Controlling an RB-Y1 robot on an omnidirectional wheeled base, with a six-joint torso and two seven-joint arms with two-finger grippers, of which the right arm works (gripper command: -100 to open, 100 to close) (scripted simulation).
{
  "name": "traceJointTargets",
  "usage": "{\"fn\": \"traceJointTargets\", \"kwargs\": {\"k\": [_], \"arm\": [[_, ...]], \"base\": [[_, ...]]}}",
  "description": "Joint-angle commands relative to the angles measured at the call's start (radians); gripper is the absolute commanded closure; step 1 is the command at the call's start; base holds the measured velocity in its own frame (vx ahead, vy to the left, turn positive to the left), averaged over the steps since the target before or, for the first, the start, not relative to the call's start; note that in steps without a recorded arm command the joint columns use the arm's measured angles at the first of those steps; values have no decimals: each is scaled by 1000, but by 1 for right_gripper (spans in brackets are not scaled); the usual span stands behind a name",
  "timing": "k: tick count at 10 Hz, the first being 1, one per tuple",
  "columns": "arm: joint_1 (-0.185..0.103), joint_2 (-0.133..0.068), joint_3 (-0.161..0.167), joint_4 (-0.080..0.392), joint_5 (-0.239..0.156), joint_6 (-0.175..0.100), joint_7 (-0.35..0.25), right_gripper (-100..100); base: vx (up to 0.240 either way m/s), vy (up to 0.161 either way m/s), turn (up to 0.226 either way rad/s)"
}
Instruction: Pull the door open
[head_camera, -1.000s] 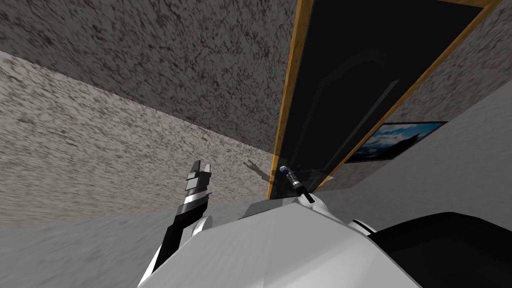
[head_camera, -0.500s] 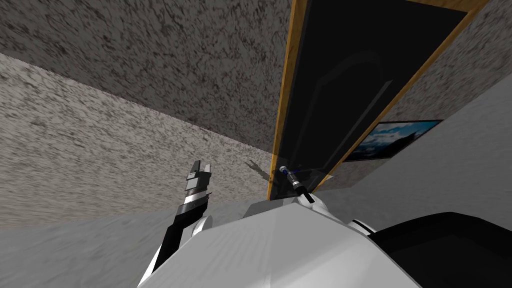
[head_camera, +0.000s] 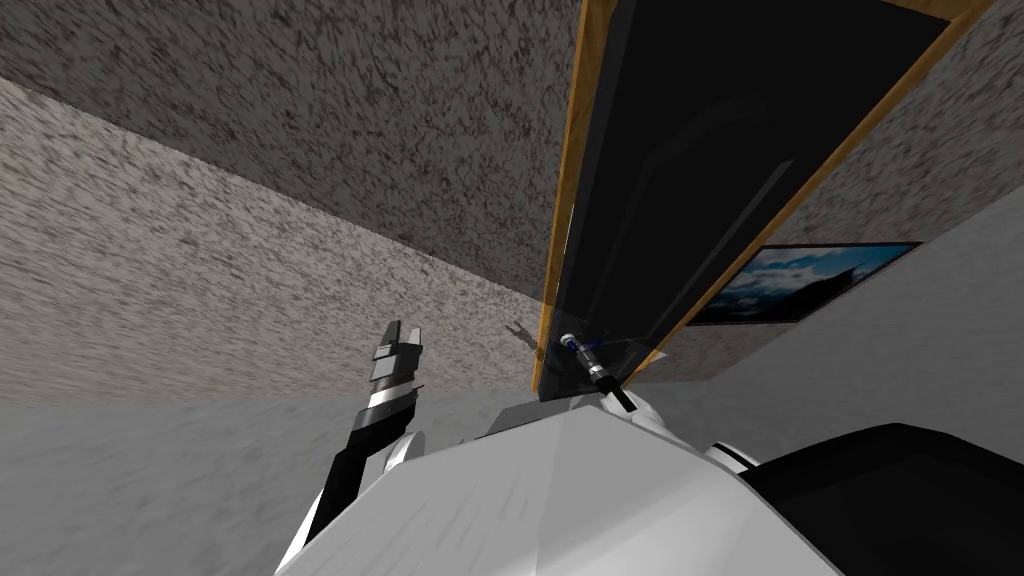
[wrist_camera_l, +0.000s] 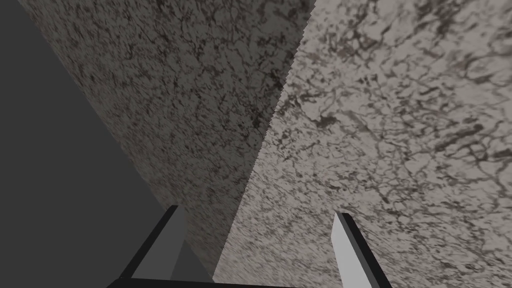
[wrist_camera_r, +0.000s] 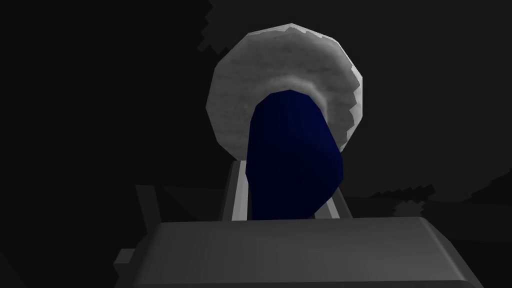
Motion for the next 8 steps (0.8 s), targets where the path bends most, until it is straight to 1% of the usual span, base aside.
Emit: {"fn": "traceJointTargets", "kwargs": {"k": [1,5,6,7,8], "arm": [[25,-20,16,-14,2,-21,-18,100],[63,-61,52,-19,6,-76,-58,100],[59,-53,46,-26,5,-60,-50,100],[76,-66,61,-19,3,-91,-63,100],[80,-70,64,-17,2,-99,-66,100]], "base": [[-190,-86,140],[-208,-60,122],[-100,-35,24],[-136,-44,167],[-199,-60,166]]}}
